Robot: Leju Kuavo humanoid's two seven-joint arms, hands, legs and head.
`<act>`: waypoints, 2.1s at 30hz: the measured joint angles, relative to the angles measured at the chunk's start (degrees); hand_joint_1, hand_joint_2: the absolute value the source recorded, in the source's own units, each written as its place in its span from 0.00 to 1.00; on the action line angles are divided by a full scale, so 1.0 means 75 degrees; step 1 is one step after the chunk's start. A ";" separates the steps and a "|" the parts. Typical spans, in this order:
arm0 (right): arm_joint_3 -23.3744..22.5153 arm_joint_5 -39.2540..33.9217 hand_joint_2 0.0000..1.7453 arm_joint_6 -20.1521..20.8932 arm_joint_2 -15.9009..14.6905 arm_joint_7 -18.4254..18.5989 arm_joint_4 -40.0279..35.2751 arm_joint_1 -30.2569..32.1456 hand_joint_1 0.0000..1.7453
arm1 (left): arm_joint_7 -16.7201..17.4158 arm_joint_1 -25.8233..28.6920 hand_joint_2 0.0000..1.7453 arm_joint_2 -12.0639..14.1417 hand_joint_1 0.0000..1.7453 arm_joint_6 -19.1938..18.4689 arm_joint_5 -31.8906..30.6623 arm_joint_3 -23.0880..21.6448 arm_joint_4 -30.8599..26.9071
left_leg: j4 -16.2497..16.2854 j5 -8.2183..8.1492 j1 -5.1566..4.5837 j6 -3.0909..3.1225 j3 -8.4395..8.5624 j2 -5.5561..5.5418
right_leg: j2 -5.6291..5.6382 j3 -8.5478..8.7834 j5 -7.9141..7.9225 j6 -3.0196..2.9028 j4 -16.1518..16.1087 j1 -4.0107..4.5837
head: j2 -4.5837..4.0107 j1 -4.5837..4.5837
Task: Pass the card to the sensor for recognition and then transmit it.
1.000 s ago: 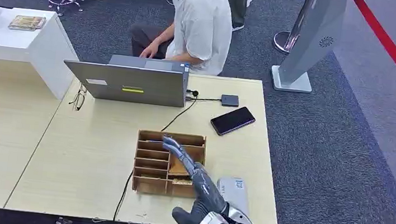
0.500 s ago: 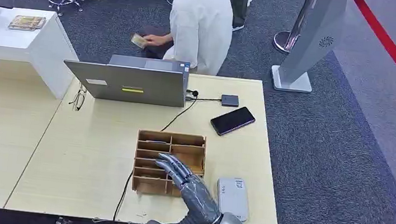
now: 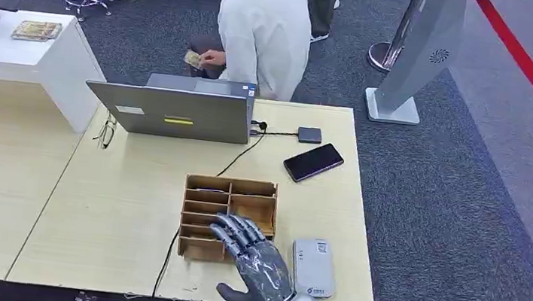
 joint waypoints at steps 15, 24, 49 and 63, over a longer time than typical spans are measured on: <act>-0.0073 0.1025 1.00 -0.0221 -0.0085 0.0664 0.0644 -0.0201 0.00 | 0.0079 -0.0026 0.00 -0.0009 0.00 0.0123 0.0000 -0.0073 0.0000 | 0.0000 0.0000 0.0000 0.0000 0.0001 -0.0001 | -0.0001 -0.0001 0.0000 0.0000 -0.0001 0.0000 | 0.0000 -0.0003; -0.0326 0.1660 1.00 -0.0300 -0.0248 0.1036 0.0955 -0.0178 0.00 | -0.0146 -0.0135 0.00 -0.0489 0.00 0.0988 0.0000 0.0356 0.0000 | 0.0001 -0.0001 -0.0004 0.0001 0.0002 0.0000 | 0.0001 -0.0001 0.0001 0.0001 -0.0003 -0.0004 | 0.0000 -0.0003; -0.0819 0.1727 1.00 -0.0271 -0.0265 0.1051 0.0961 0.0037 0.00 | -0.0053 -0.0127 0.00 -0.0385 0.00 0.0475 -0.0055 0.0516 0.0038 | 0.0000 0.0000 0.0000 0.0000 0.0001 0.0000 | 0.0000 0.0000 0.0001 0.0000 -0.0001 0.0000 | 0.0000 0.0000; -0.0816 0.1459 1.00 -0.0230 -0.0152 0.0827 0.0921 0.0046 0.18 | -0.0041 -0.0128 0.00 -0.0358 0.00 0.0458 -0.0003 0.0455 0.0044 | 0.0000 0.0000 0.0000 0.0000 0.0000 0.0000 | 0.0000 0.0000 0.0001 0.0000 -0.0001 0.0000 | 0.0000 0.0000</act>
